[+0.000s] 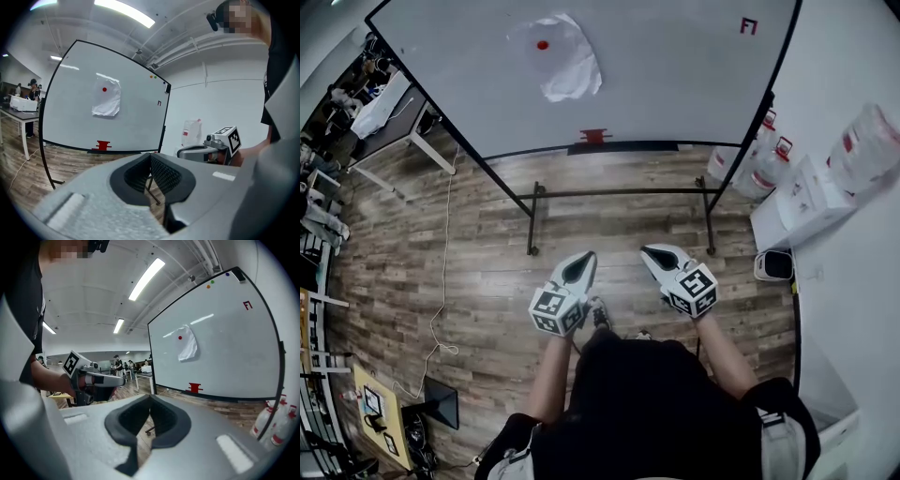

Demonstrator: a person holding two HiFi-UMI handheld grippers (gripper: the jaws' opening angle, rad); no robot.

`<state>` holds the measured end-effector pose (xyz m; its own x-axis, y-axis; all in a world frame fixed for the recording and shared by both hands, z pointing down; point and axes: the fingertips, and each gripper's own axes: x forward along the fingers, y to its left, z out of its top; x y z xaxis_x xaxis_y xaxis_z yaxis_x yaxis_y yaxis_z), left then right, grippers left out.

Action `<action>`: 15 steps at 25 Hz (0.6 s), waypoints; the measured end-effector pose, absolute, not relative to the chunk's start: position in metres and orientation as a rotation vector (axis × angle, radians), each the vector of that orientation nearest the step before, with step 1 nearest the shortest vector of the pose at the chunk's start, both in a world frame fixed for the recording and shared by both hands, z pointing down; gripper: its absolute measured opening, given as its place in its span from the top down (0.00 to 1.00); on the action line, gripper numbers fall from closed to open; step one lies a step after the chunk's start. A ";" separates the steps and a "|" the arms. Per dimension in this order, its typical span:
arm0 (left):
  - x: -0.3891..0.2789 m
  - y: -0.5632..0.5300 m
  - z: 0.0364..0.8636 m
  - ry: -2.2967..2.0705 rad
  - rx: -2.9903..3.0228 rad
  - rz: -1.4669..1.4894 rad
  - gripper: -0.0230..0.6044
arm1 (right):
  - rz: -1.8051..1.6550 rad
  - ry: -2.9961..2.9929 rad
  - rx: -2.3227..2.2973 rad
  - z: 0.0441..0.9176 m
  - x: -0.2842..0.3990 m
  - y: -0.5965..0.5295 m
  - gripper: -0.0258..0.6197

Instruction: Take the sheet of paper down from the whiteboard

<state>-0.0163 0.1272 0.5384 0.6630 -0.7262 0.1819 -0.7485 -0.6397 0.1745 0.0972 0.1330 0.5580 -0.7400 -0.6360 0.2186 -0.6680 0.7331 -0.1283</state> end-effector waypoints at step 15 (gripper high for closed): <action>-0.027 0.098 0.536 -1.184 2.666 0.136 0.95 | 0.328 -2.753 1.002 0.562 0.077 0.106 0.95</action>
